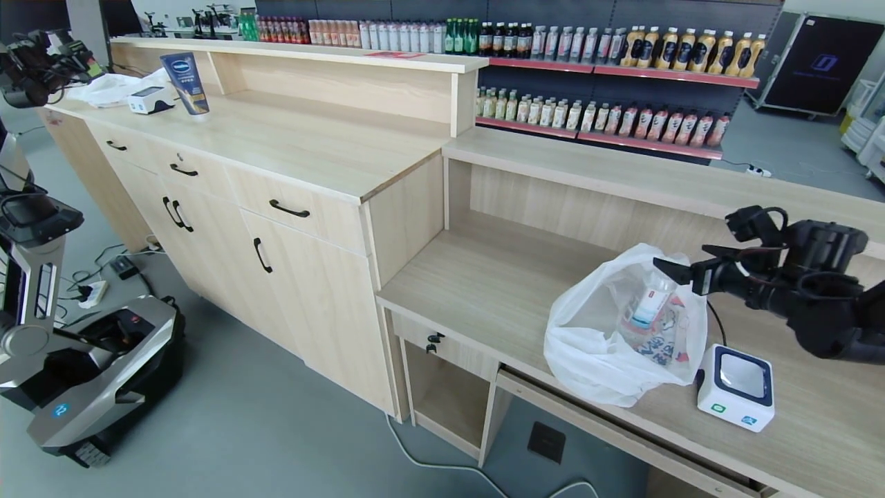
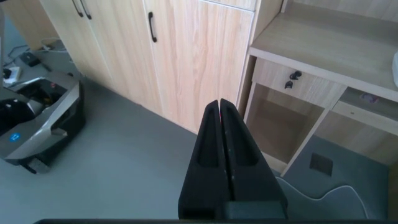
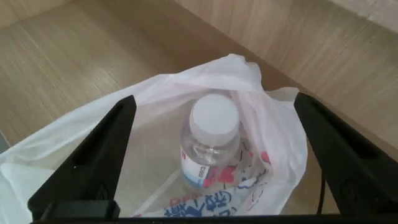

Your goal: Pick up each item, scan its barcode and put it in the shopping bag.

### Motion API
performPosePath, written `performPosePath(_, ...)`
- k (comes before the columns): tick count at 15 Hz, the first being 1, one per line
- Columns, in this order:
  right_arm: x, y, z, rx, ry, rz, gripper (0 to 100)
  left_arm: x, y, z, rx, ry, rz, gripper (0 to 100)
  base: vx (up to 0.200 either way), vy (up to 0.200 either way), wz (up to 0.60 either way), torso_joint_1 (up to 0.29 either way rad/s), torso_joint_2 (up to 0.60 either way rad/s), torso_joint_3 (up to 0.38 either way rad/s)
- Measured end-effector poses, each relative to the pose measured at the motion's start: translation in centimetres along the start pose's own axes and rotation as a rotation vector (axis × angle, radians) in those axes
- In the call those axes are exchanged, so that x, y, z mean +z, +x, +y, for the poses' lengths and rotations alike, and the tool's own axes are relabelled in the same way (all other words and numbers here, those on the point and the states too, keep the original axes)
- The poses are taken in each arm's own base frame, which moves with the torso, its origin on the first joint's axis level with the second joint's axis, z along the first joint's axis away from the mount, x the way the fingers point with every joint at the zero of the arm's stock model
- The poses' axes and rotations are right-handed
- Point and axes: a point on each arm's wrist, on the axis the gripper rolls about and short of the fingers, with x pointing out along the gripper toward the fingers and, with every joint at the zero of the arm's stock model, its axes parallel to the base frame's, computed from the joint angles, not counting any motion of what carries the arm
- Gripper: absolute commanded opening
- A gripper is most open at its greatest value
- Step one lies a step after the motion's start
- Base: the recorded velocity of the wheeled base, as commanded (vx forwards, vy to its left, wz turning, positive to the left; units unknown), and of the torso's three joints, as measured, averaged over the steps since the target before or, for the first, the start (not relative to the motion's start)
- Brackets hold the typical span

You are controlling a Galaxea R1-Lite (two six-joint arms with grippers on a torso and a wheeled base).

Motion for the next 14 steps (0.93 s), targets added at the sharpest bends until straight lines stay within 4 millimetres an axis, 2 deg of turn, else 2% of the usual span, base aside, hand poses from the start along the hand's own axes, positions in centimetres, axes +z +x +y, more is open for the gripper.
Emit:
performPosePath(4, 2.4, -9.0, 0.8, -0.074, -0.082, 0.052, 100, 0.0, 0.0, 0.0, 0.000, 0.000, 0.000, 0, 0.000, 0.000, 0.00, 0.000, 0.00, 0.000)
performPosePath(7, 3.4, -14.0, -0.4, -0.185, -0.220, 0.096, 100, 0.0, 0.0, 0.0, 0.000, 0.000, 0.000, 0, 0.000, 0.000, -0.60, -0.001, 0.00, 0.004)
performPosePath(11, 4.6, -17.2, -1.6, -0.336, -0.219, 0.116, 100, 0.0, 0.0, 0.0, -0.001, 0.000, 0.000, 0, 0.000, 0.000, -0.60, -0.001, 0.00, 0.001)
performPosePath(14, 5.0, -18.3, -2.6, -0.615, -0.108, 0.221, 100, 0.0, 0.0, 0.0, 0.001, 0.000, 0.000, 0, 0.000, 0.000, -0.60, 0.002, 0.00, 0.004)
